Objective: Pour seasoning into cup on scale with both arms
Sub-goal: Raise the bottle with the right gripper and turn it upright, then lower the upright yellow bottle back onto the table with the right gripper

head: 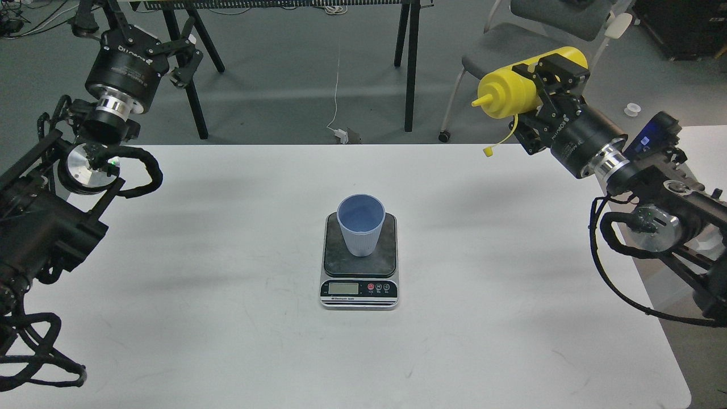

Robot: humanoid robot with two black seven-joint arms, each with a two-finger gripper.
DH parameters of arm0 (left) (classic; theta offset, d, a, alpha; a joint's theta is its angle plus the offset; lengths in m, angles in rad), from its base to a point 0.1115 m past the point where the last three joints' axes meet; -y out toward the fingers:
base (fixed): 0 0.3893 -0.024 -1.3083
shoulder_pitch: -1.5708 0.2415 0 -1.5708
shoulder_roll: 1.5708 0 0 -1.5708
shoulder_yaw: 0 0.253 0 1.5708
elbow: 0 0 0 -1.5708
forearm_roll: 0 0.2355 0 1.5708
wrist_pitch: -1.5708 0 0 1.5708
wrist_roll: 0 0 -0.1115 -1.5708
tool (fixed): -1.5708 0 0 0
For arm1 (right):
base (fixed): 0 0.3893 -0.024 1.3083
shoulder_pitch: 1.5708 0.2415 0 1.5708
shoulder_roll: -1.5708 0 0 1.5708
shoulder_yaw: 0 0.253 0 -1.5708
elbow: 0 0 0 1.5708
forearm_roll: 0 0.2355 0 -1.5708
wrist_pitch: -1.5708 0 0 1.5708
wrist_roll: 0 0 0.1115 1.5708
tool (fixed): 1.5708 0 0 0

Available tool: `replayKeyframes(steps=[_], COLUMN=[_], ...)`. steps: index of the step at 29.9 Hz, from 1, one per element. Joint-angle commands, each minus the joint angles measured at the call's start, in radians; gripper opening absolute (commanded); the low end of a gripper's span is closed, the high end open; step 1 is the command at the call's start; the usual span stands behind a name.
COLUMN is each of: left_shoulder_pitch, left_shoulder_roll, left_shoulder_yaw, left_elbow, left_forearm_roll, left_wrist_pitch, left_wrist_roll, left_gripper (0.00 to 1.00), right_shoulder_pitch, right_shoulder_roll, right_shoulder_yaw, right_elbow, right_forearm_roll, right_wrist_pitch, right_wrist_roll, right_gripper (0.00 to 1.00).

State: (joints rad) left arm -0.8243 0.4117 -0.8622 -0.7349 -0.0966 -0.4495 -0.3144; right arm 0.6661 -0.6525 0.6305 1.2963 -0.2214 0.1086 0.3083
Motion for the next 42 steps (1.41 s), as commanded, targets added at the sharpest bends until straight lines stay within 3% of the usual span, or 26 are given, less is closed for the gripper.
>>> replayKeyframes(steps=[1,13,20,37,42], left_shoulder_pitch=[0.001,0.002,0.014,0.017,0.016], left_shoulder_roll=[-0.002,-0.005,-0.005,-0.019,-0.019], left_shoulder_yaw=[0.002,0.009,0.009,0.014,0.014], left_elbow=[0.0,0.0,-0.001,-0.001,-0.001], left_forearm_roll=[0.0,0.001,0.001,0.009,0.011], left_wrist_pitch=[0.0,0.0,0.002,0.003,0.003], left_wrist_roll=[0.0,0.0,-0.002,-0.002,-0.002], left_gripper=[0.99,0.99,0.99,0.99,0.99], right_shoulder_pitch=[-0.088,-0.388,-0.566,-0.654,-0.652], right_shoulder_roll=[0.001,0.079,0.224,0.304,0.315], right_shoulder_yaw=[0.043,0.136,0.233,0.278,0.285], right_elbow=[-0.002,-0.002,-0.008,-0.034,-0.1], right_forearm_roll=[0.164,0.51,0.513,0.514,0.514], right_wrist_pitch=[0.089,0.292,0.304,0.37,0.38], right_wrist_roll=[-0.001,0.005,0.002,-0.003,-0.024], right_gripper=[0.39,0.39,0.39,0.41,0.42])
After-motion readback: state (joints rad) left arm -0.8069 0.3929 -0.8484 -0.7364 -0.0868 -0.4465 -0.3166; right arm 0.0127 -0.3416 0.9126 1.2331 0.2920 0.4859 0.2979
